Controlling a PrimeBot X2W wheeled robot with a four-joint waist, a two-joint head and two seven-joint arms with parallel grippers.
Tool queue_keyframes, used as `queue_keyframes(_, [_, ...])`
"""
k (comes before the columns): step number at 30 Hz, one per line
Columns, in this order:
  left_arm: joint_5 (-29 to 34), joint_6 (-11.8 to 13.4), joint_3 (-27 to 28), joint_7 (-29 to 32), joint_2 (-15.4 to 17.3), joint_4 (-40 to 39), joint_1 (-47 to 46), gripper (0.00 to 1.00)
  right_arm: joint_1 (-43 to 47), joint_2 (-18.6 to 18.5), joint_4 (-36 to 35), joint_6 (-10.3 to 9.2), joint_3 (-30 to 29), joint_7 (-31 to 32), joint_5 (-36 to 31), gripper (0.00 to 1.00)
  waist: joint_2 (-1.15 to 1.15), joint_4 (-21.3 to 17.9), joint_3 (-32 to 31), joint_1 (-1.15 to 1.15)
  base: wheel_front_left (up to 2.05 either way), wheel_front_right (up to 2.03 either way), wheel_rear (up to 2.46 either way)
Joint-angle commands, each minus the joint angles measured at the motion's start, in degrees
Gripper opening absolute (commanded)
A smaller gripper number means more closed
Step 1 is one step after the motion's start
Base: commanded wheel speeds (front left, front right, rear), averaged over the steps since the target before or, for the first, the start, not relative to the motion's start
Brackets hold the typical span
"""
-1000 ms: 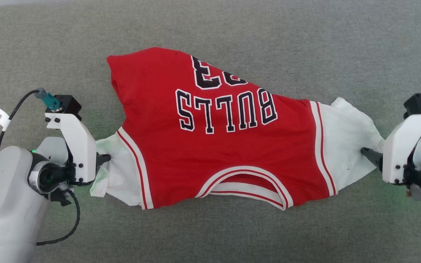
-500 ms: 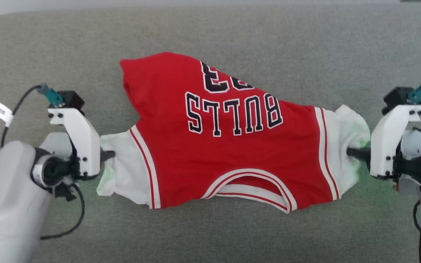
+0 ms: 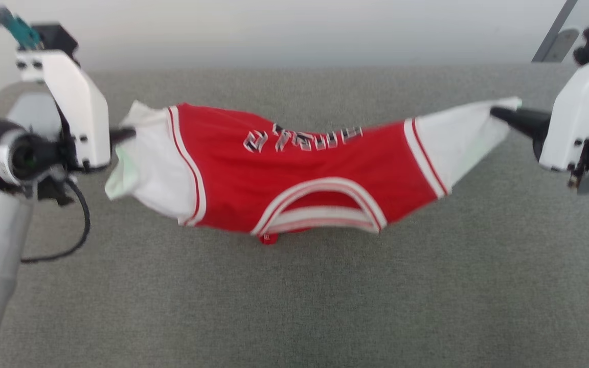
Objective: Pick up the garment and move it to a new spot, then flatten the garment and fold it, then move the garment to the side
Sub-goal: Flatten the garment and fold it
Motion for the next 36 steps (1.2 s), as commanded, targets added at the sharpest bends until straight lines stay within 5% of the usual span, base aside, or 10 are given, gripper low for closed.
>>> queue_keyframes(1, [-0.5,0.6,0.4,0.6,0.0,-0.5,-2.0,0.00,-1.9,0.9,-0.4,0.00,-0.4,0.2,0.5,0.00,0.00,0.0,-1.8,0.00,0.00,0.00,0.00])
queue_keyframes(13, [-0.4,0.9,2.5,0.1,-0.5,-0.3,-13.1,0.00,-14.9,3.3,1.2,0.00,-1.4,-4.7,-0.1,0.00,0.00,-0.3,-5.4,0.00,0.00,0.00,0.00])
queue_keyframes(23, [1.8,-1.5,2.3,-4.3,-1.5,4.5,-21.2,0.00,-24.6,4.5,9.4,0.00,-0.8,-11.4,-4.1,0.00,0.00,-0.7,-5.7,0.00,0.00,0.00,0.00])
queue_keyframes(29, [4.1,-4.4,1.6,-11.4,-2.7,8.9,-25.2,0.00,-30.3,5.8,17.5,0.00,0.2,-22.2,-9.6,0.00,0.00,-1.0,-1.5,0.00,0.00,0.00,0.00])
queue_keyframes(36, [8.4,-7.2,0.8,-27.7,-4.6,15.8,-33.7,0.00,-39.5,6.2,28.0,0.00,3.1,-45.3,-18.4,0.00,0.00,-1.2,5.7,0.00,0.00,0.00,0.00])
